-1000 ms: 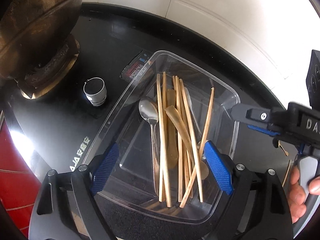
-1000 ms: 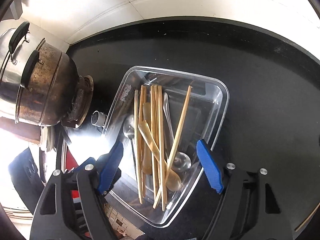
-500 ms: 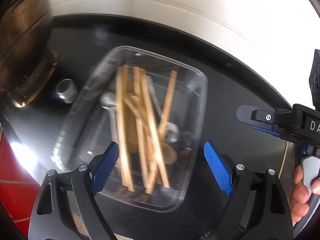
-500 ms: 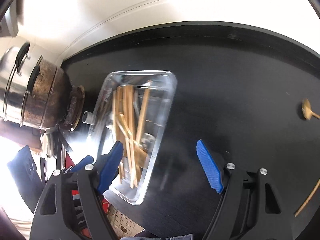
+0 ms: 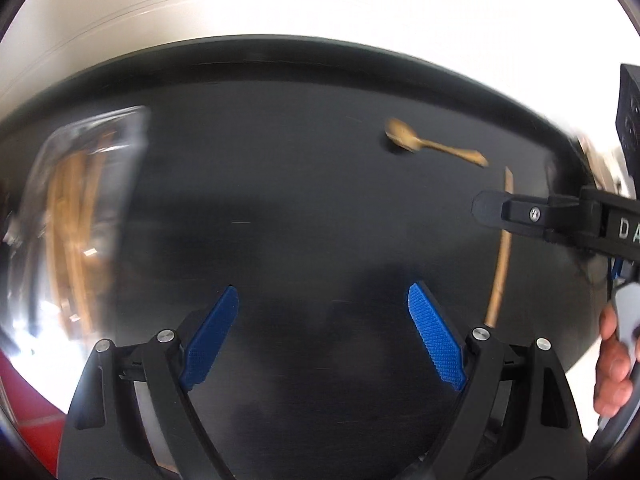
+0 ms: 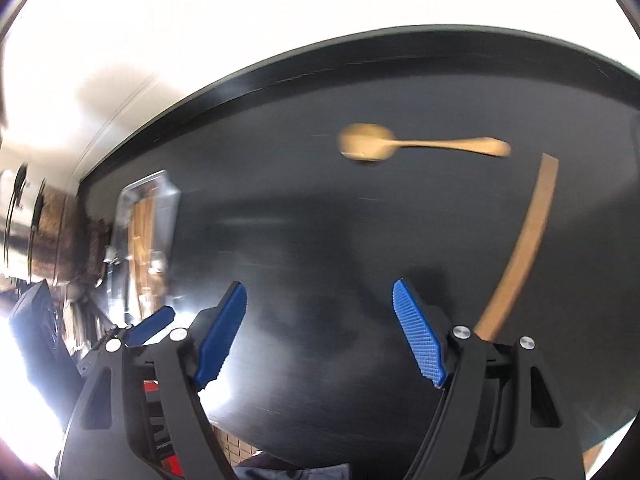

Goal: Organize utensils
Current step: 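Move both open tools back over the gold spoon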

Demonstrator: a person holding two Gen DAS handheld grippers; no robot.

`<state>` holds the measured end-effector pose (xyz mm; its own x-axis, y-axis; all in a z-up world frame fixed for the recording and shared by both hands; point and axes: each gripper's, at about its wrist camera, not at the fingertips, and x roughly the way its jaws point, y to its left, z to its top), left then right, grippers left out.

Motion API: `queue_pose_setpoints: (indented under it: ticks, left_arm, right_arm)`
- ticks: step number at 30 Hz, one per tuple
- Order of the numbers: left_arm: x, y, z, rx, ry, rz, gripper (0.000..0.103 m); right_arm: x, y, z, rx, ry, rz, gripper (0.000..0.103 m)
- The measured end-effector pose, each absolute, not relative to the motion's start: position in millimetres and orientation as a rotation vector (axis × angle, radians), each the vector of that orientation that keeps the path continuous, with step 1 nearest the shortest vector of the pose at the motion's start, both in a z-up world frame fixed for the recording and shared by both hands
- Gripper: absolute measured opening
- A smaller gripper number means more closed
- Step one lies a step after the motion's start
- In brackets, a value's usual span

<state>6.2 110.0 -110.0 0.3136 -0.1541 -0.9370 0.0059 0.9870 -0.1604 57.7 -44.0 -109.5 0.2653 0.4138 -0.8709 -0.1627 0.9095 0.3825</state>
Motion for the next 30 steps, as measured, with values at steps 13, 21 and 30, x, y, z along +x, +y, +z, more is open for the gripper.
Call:
queue_pose_setpoints:
  ticks: [13,21,30]
  left_arm:
    - [9,-99,-169,0.25,1.254,-0.377,0.084]
    - [28,-132,-185,0.259,1.234,-0.373,0.084]
    - [59,-131,-175,0.239,1.201,-0.359,0.006]
  right_arm:
    - [37,-262,-175,0.134,1.309,0.137,0.074]
    - [35,-294,-189,0.054,1.318,0.147,0.074]
    - [56,-292,-197,0.033,1.34,0.181,0.075]
